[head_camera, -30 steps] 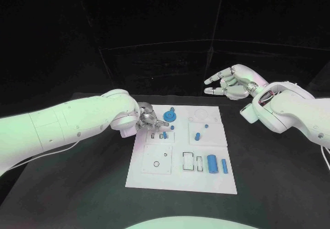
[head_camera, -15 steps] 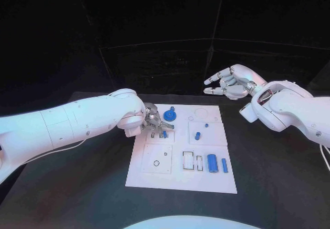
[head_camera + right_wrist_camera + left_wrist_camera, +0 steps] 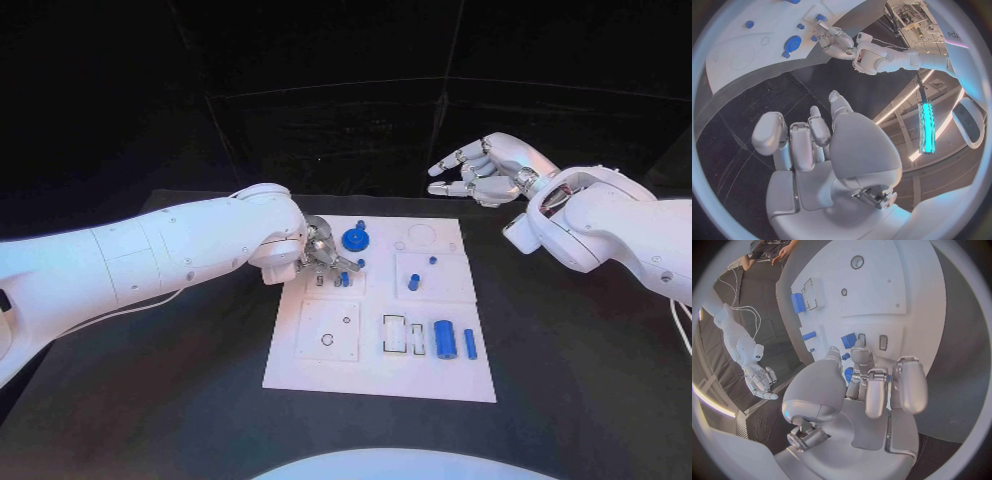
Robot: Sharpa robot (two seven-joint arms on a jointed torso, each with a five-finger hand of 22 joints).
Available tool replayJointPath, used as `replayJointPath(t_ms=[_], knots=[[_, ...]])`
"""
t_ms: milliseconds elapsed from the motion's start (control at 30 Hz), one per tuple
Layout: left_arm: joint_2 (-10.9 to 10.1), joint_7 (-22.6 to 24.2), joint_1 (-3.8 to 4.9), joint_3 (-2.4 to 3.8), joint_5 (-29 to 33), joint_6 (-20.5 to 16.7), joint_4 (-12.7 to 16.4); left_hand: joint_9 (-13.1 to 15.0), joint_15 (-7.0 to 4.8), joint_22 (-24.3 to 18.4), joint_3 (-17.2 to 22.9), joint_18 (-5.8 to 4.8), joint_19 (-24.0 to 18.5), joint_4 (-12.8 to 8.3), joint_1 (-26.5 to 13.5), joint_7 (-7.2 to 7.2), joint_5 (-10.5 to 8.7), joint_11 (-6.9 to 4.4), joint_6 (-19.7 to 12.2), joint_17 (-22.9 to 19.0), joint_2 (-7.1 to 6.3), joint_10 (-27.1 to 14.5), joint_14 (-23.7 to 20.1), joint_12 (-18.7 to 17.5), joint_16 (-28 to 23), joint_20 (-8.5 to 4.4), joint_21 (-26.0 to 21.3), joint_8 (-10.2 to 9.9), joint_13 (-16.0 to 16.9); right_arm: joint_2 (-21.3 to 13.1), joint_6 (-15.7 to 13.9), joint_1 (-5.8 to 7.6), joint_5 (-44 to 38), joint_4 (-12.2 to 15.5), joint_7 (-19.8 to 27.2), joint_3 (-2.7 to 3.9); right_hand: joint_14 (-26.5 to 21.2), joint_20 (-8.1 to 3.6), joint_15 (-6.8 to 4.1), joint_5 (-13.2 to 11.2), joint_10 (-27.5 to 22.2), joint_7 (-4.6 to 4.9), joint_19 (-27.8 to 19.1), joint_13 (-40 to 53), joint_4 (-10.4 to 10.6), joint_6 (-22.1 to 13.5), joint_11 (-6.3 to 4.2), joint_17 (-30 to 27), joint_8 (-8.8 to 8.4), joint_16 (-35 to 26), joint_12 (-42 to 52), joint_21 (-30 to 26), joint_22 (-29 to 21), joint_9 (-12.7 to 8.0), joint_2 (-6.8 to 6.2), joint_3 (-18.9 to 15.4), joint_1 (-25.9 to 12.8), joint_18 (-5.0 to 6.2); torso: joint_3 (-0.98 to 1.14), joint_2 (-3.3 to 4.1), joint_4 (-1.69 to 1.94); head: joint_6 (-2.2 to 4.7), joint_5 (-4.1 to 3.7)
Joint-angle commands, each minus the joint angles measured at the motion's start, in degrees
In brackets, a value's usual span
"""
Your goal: Assemble the parts on the task board
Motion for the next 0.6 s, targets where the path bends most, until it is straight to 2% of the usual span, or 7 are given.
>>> replayJointPath(t_ms=[33,600], knots=[[0.3,-0.7,0.12,-0.02,-0.6,1.3,-0.2,0.1,-0.47,0.1,-0.2,-0.39,1.2,-0.2,0.7,-0.11,-0.06,-0.03,-0.4,15.1,-0.09,-0.3,6.1,0.2,0.2,-0.06,0.2,0.2,0.0,0.1,0.5,0.13,0.1,0.0,-0.1,0.05,2.3,0.06,-0.42,0.3,-0.4,-0.05,-0.3,-0.1,-0.1,0.1,-0.04,0.0,0.21,-0.2,-0.4,-0.3,-0.1,-0.1,0.18,-0.2,0.3,0.86,0.0,0.02,0.02,-0.04,-0.04],[1.9,-1.0,0.12,-0.1,-0.8,1.9,-0.9,2.1,-0.61,1.3,1.5,-0.54,1.2,-2.4,3.7,-0.34,0.06,-0.23,-1.2,15.1,1.42,-0.4,6.1,0.2,0.2,-0.15,1.0,2.0,-0.7,0.7,1.6,0.13,-0.4,-0.5,-0.7,0.05,2.2,0.04,-0.43,0.5,-0.5,-0.05,-0.4,-0.2,0.0,0.0,-0.04,-0.3,0.26,-0.4,-0.5,-0.5,-0.4,-0.1,0.24,-0.4,0.2,0.92,-0.03,0.09,0.06,-0.29,-0.23]])
